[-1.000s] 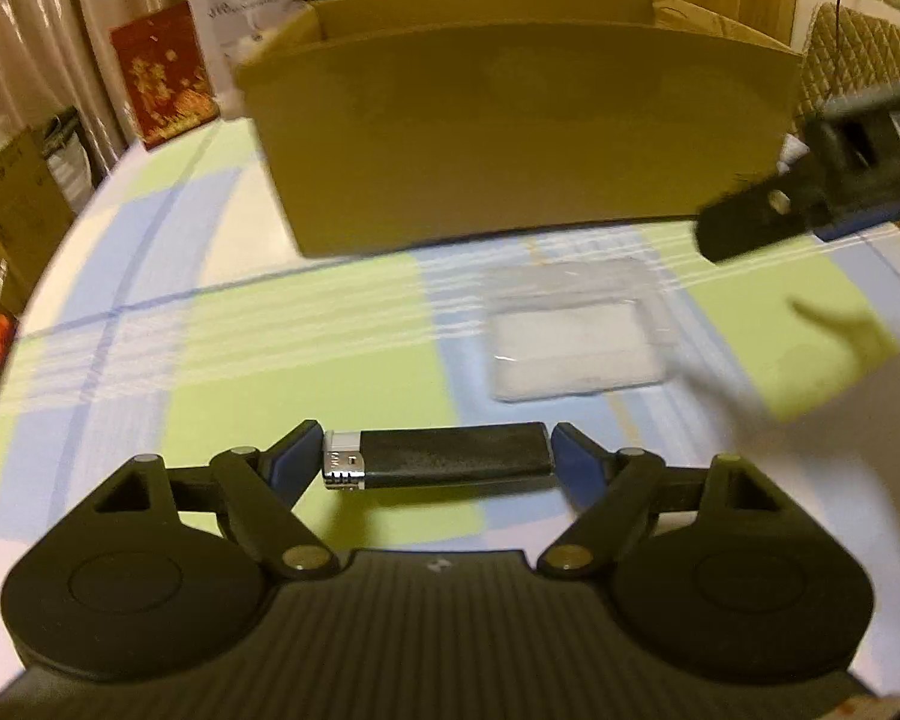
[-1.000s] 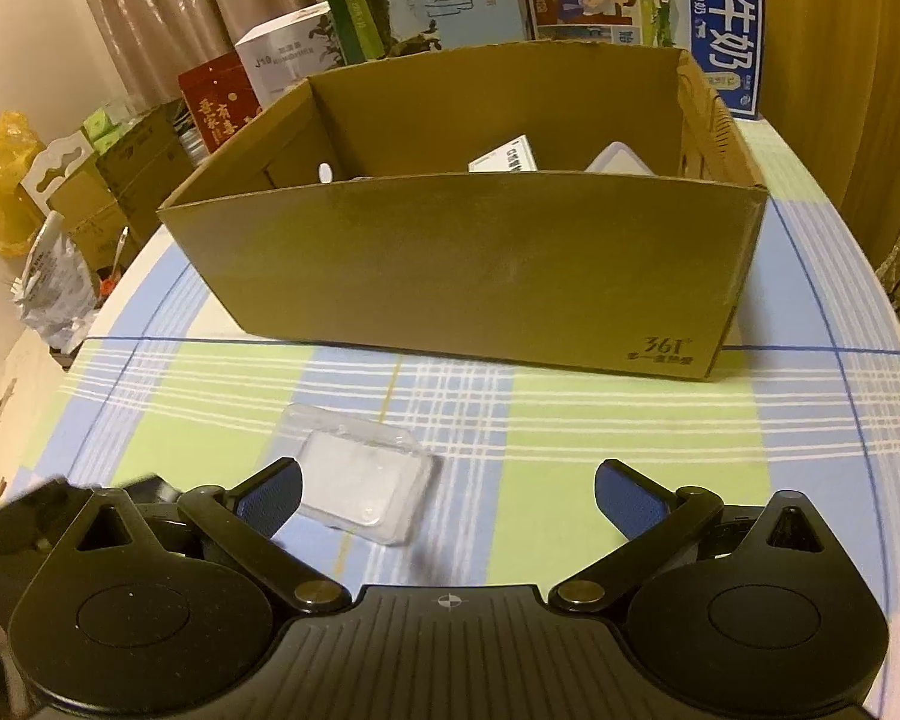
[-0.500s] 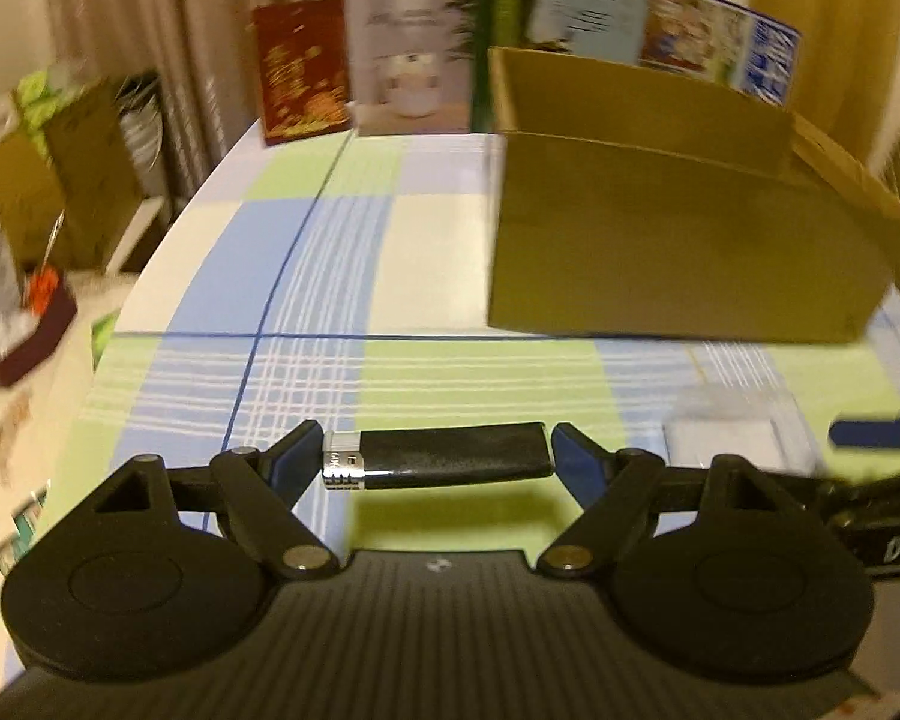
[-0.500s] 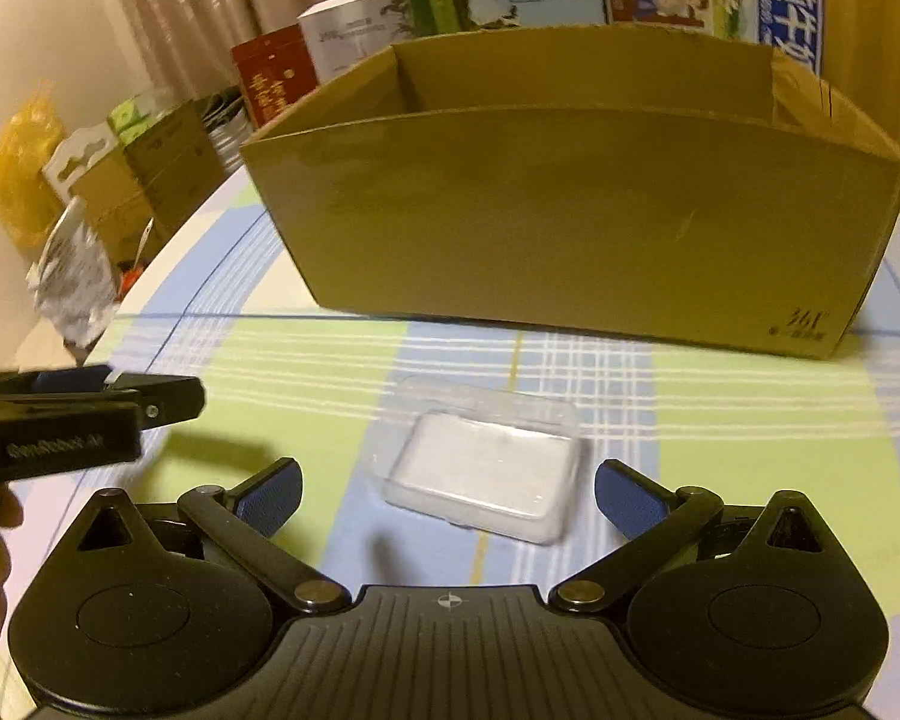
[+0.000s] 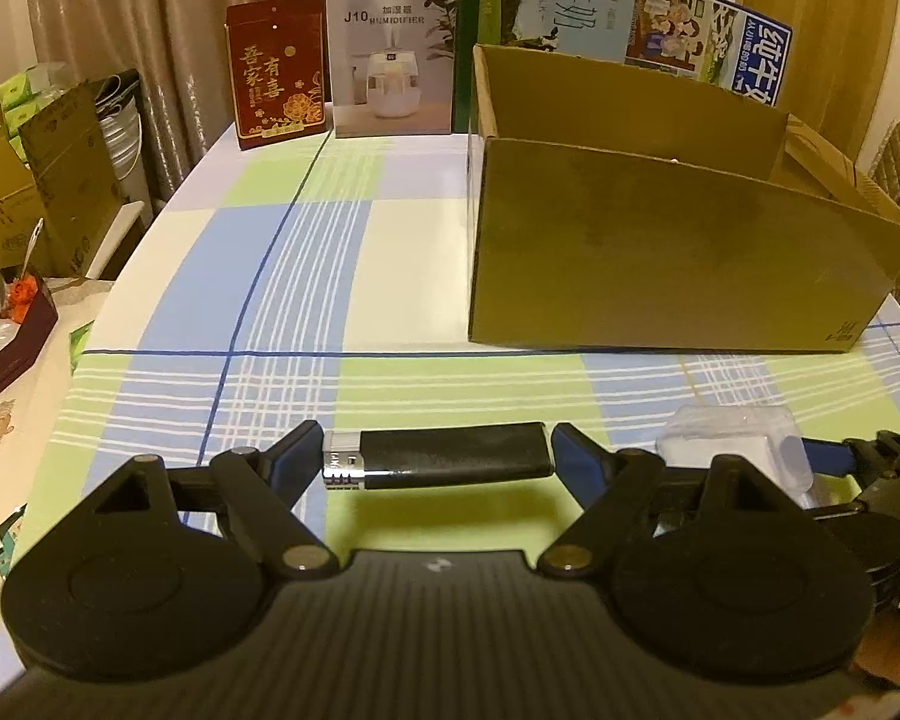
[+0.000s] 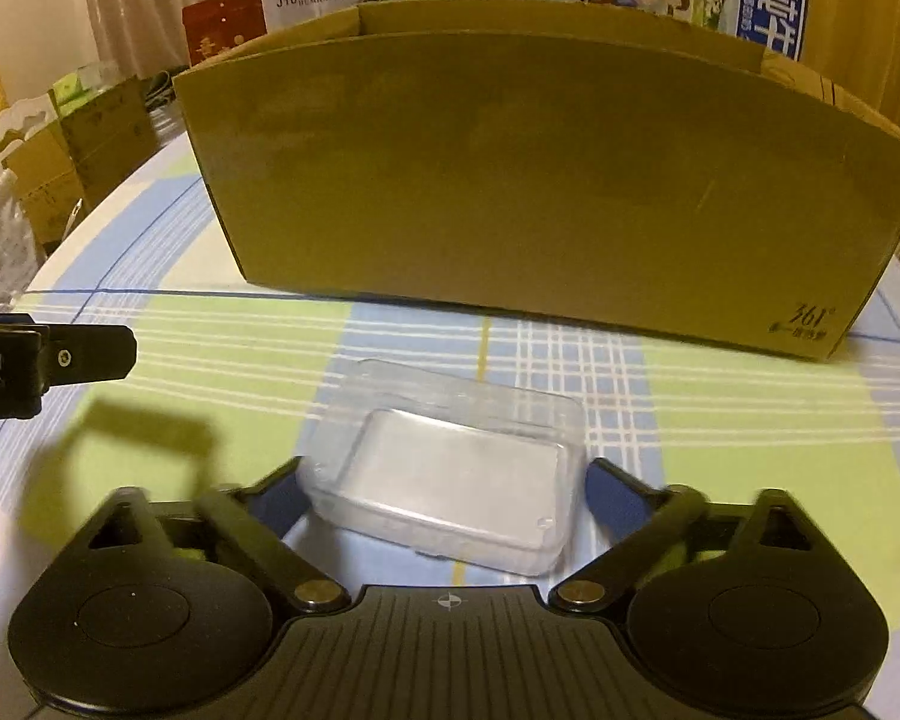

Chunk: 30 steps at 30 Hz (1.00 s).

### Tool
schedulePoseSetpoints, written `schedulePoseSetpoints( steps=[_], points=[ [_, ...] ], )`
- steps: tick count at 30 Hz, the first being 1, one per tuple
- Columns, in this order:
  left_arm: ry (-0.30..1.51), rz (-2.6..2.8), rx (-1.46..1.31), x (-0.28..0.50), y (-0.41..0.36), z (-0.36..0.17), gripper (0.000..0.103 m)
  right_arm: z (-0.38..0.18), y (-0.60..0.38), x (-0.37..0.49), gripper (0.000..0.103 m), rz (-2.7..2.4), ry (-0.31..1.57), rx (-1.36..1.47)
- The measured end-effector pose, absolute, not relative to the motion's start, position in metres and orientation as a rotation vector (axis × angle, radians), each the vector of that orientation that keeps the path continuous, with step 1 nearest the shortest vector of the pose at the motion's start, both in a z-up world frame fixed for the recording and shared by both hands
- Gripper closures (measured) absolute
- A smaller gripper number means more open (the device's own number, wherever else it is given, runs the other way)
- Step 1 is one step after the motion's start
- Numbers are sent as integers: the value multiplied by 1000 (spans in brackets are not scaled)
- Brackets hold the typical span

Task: Organize objects
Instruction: 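Lift the black lighter with the left tool while the right tool grasps the clear plastic container, then carry the lighter and clear container over the cardboard box with both tools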

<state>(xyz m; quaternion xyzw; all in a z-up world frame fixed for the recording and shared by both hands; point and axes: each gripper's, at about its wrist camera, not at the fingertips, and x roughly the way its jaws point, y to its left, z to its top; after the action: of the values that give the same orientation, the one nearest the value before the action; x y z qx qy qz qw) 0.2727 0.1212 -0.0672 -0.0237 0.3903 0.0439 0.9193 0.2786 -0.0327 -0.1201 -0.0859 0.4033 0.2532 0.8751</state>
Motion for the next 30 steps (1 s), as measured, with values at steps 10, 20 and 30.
schedulePoseSetpoints(
  steps=[10,20,30],
  points=[
    [780,67,-46,271,115,-60,24,-98,-44,273,15,551,787,-191],
    [725,29,-56,262,96,-32,24,-46,-83,271,15,583,721,-165],
    [664,-5,-34,247,75,-10,24,-4,-123,267,15,585,678,-137]
  ],
)
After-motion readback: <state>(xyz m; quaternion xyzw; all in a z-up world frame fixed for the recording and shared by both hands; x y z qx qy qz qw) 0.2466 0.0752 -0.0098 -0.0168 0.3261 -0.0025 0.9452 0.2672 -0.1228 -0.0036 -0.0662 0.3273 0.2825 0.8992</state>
